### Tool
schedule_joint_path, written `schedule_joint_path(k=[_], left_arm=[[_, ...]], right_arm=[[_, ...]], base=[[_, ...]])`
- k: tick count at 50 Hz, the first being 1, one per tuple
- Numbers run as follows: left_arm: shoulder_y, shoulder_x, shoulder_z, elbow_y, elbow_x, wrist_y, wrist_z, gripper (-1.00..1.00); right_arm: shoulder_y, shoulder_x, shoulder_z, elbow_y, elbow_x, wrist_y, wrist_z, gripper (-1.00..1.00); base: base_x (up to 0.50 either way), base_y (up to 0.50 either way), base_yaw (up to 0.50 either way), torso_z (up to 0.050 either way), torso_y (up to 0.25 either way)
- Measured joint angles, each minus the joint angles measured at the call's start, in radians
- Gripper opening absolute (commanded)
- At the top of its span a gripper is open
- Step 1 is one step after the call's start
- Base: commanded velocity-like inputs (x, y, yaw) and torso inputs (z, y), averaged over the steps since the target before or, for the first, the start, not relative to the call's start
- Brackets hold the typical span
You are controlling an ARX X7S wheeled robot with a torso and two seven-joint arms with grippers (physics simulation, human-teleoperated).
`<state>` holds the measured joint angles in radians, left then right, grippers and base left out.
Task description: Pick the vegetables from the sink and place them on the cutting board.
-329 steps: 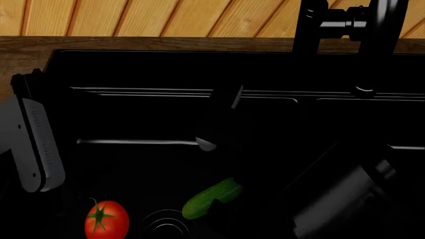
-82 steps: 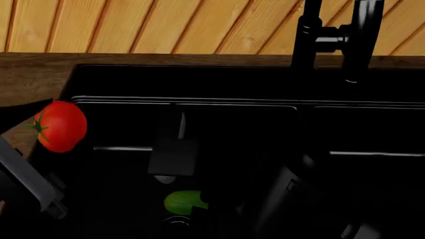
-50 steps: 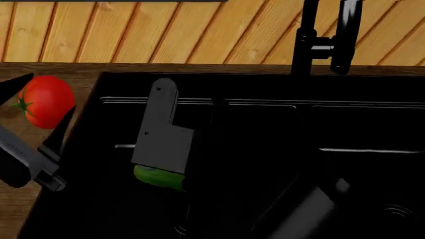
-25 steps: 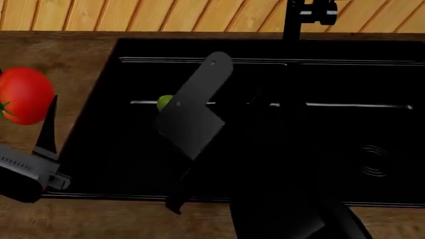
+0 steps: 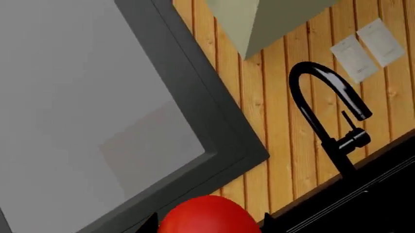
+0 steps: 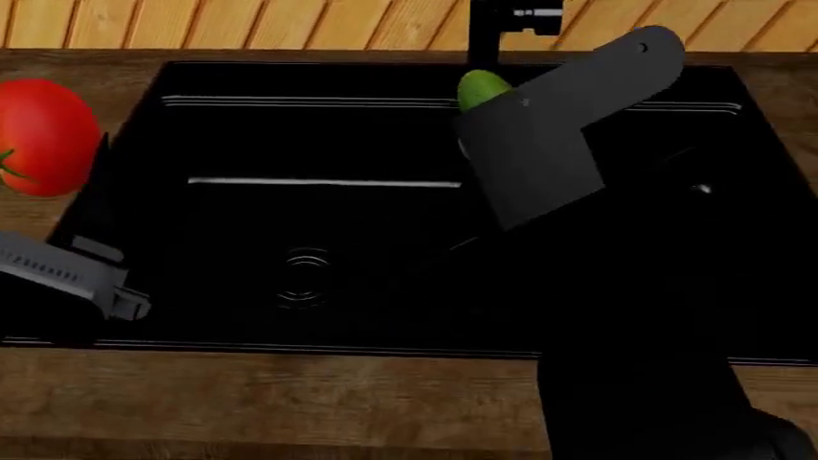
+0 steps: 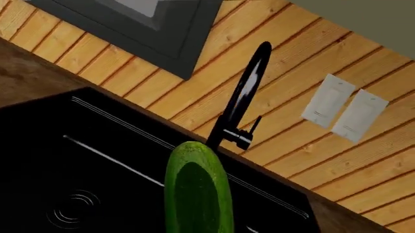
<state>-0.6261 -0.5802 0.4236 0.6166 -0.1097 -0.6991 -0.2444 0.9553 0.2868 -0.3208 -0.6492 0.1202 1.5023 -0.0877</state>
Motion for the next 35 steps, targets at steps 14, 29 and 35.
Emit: schedule_joint_path(k=[14, 29, 35], left_arm=[[-0.033, 0.016, 0.016, -0.004, 0.009, -0.014, -0.005, -1.0], [-0.064, 0.023, 0.065, -0.031, 0.083, -0.005, -0.045, -1.0], [-0.07, 0.02, 0.082, -0.031, 0.11, 0.003, -0.058, -1.0]], right_arm=[[0.028, 0.056, 0.14, -0.009, 0.31, 0.06, 0.206, -1.0], [0.06, 0.102, 0.226, 0.006, 0.609, 0.064, 0.413, -1.0], [0.055, 0.113, 0.236, 0.005, 0.665, 0.049, 0.457, -1.0]], base=[[0.0, -0.5, 0.0, 0.0, 0.0], [0.07, -0.5, 0.0, 0.0, 0.0], [0.12, -0.5, 0.0, 0.0, 0.0]])
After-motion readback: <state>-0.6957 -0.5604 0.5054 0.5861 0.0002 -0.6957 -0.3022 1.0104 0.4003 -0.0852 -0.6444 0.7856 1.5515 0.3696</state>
